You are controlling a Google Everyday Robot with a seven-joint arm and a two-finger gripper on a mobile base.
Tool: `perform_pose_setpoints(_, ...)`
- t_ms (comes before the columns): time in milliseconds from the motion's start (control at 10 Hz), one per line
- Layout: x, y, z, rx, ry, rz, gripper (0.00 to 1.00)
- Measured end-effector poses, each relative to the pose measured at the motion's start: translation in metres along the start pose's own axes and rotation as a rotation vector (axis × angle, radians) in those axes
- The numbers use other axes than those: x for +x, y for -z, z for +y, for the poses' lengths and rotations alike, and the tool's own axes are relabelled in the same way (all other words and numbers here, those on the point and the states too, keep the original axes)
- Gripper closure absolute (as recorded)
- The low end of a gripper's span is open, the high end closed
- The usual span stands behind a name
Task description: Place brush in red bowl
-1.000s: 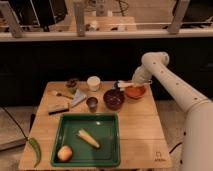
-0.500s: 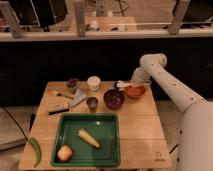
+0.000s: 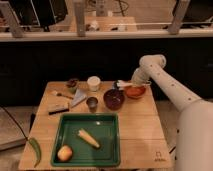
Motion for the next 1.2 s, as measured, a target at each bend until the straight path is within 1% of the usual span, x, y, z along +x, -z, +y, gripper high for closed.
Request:
perform_pose_setpoints(100, 0.0004, -0.0015, -0.0006, -0.002, -0.007, 0.002, 0.95)
perform_pose_setpoints(200, 0.0007, -0.0026, -0.0008, -0.004, -0.013, 0.004, 0.87)
perform_pose_setpoints(400, 0.0041, -0.0048, -0.0001, -0.01, -0.033, 0.011, 0.63)
perform_pose_setpoints(500, 0.0045, -0.0058, 0.0004, -0.013, -0.037, 0.014, 0.55)
perform_pose_setpoints(600, 0.0043, -0.0069, 0.0013, -0.017, -0.039, 0.017, 0.45)
perform_pose_setpoints(700, 0.0046, -0.0078, 0.0021, -0.019, -0.042, 0.02, 0.33)
perform_pose_setpoints(800, 0.0049, -0.0081, 0.0026, -0.021, -0.042, 0.021, 0.25)
perform_pose_setpoints(1000, 0.0037, -0.0091, 0.0031, -0.025, -0.041, 0.02, 0.2)
perform_pose_setpoints(1200, 0.0035, -0.0096, 0.0031, -0.028, -0.039, 0.018, 0.2)
